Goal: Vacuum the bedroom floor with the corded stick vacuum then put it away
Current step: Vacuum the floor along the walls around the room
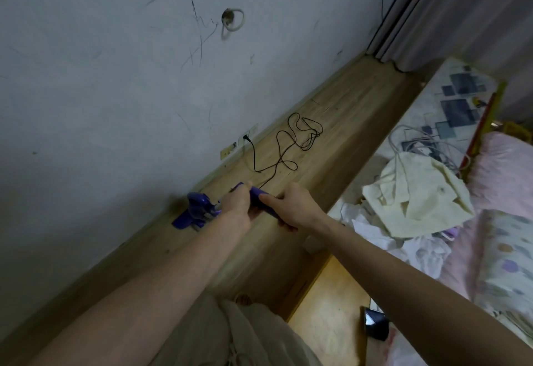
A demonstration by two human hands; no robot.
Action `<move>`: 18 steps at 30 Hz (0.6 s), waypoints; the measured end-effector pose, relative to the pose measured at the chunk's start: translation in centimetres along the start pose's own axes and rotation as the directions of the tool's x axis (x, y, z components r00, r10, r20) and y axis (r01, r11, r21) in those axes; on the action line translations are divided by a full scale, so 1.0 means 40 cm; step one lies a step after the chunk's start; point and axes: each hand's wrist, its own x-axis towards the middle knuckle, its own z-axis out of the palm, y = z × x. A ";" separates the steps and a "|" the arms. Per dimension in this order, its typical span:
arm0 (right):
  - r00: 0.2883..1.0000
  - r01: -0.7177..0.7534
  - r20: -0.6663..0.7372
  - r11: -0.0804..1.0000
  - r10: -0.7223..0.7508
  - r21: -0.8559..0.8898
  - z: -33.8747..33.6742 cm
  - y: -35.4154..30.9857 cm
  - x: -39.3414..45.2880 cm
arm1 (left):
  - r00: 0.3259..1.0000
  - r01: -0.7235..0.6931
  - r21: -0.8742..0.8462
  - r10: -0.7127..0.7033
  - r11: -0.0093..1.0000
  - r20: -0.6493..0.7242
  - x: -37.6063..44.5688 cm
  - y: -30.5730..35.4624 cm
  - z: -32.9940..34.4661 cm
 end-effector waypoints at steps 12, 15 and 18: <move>0.995 -0.012 -0.104 1.000 0.014 0.019 0.048 -0.001 -0.011 | 1.000 -0.005 0.048 0.007 0.999 -0.024 0.007 0.000 -0.016; 0.995 -0.004 -0.098 0.999 0.007 0.036 0.070 -0.010 -0.002 | 0.999 -0.025 0.041 0.027 0.999 -0.031 0.005 0.008 -0.033; 0.996 0.004 -0.086 1.000 -0.002 0.017 0.067 -0.035 0.009 | 1.000 -0.028 0.060 0.028 0.998 -0.001 -0.002 0.032 -0.038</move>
